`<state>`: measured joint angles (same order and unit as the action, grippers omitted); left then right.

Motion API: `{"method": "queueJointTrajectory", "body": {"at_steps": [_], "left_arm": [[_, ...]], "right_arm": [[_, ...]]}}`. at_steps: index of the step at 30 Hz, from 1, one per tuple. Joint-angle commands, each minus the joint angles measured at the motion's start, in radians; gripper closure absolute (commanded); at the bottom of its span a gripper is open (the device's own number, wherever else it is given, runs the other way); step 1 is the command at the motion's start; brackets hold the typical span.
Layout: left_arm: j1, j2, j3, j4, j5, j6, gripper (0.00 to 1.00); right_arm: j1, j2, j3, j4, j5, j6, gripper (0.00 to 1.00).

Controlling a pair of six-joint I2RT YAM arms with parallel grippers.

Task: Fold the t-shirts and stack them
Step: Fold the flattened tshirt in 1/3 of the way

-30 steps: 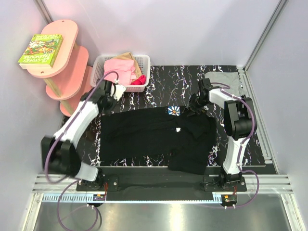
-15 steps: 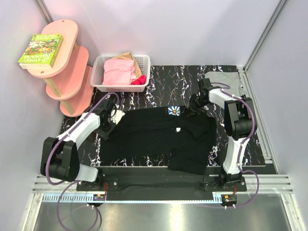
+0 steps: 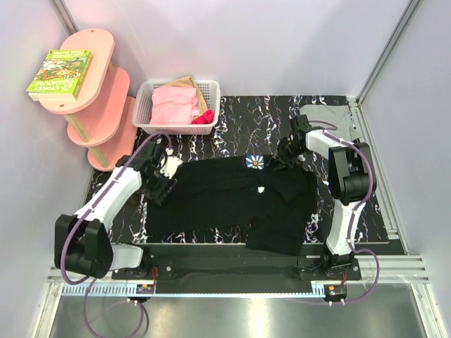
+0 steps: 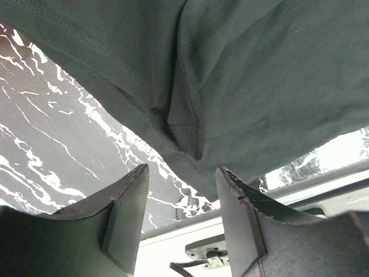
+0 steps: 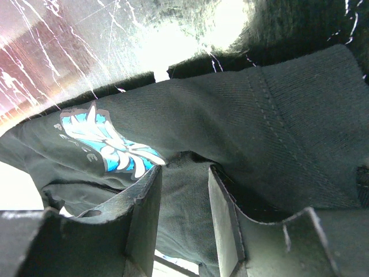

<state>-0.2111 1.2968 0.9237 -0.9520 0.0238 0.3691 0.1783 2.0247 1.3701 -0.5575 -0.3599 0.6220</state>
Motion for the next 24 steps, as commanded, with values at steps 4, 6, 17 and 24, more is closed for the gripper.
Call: {"method": "queueJointTrajectory", "body": {"at_steps": [4,6,17,24], "left_arm": [[-0.002,0.013,0.03,-0.007,0.05,-0.004,0.44],[-0.007,0.028,0.032,-0.007,0.057,-0.001,0.44],[-0.013,0.197,0.089,0.061,-0.021,0.013,1.0],[-0.011,0.2,0.236,0.042,-0.154,0.073,1.0]], "right_arm": [[0.004,-0.02,-0.005,0.015,0.019,-0.021,0.55],[0.004,-0.02,-0.002,0.016,0.019,-0.018,0.55],[0.004,-0.023,-0.006,0.018,0.018,-0.015,0.56],[0.004,-0.014,-0.009,0.021,0.024,-0.018,0.56]]}}
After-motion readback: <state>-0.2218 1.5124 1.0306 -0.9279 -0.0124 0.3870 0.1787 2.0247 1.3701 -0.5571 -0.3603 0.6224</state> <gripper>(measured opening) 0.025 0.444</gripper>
